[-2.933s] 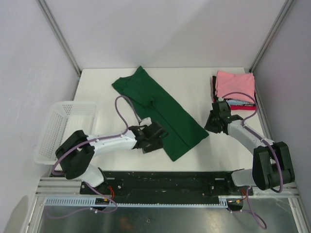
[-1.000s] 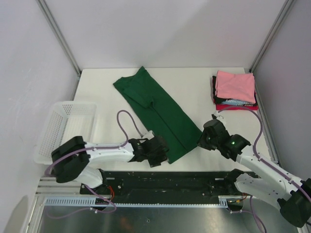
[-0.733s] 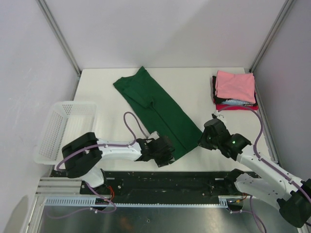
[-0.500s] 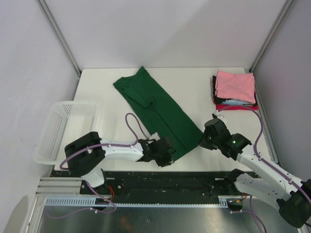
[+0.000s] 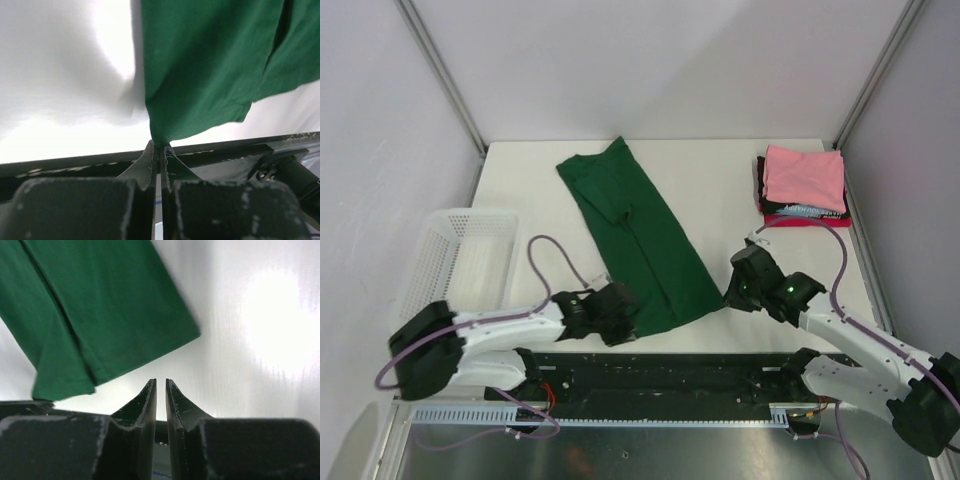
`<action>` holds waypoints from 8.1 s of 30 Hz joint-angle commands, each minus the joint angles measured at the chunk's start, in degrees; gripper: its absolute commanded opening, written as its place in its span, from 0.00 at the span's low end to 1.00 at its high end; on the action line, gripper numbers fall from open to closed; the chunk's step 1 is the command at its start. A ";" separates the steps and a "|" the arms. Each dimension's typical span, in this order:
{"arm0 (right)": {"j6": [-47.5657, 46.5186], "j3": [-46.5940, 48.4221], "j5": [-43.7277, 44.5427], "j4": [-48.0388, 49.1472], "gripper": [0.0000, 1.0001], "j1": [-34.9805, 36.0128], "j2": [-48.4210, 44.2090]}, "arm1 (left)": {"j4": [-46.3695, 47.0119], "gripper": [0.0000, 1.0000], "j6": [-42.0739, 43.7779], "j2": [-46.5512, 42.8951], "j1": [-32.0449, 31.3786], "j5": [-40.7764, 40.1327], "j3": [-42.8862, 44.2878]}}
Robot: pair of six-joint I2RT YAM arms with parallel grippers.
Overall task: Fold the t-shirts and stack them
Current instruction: Rotate the tshirt 70 degrees, then grab the bottom of the folded rectangular tshirt with both arms
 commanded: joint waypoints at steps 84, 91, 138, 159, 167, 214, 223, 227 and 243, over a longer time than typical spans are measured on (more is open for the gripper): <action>3.20 18.28 -6.09 20.22 0.39 31.96 36.85 | -18.98 0.40 8.87 -35.71 8.17 1.07 -15.04; 3.04 20.38 -6.29 19.83 0.39 32.66 41.33 | -19.73 0.40 8.68 -37.00 8.16 0.93 -14.98; 4.65 21.42 -2.37 12.12 0.10 34.21 45.15 | -16.07 0.40 8.74 -33.13 8.15 0.53 -15.82; 4.20 21.44 -2.75 12.12 0.12 33.09 43.85 | -10.25 0.26 7.95 -28.94 8.16 3.19 -18.01; 3.85 21.37 -2.80 11.68 0.36 31.91 39.14 | -9.48 0.06 8.73 -28.76 8.16 4.92 -16.55; 3.30 -3.08 -5.81 12.75 0.38 11.61 20.06 | -9.55 0.00 10.14 -27.91 8.11 6.41 -13.82; 4.03 -3.08 -5.45 13.40 0.32 12.76 22.23 | -9.52 0.00 10.22 -27.70 8.16 6.50 -13.82; 4.36 -3.08 -5.70 13.60 0.13 13.03 21.61 | -9.50 0.00 10.37 -27.82 8.16 6.65 -13.70; 13.36 -0.52 -1.20 3.83 0.00 26.31 9.67 | -15.14 0.00 9.54 -35.55 5.67 5.42 -11.07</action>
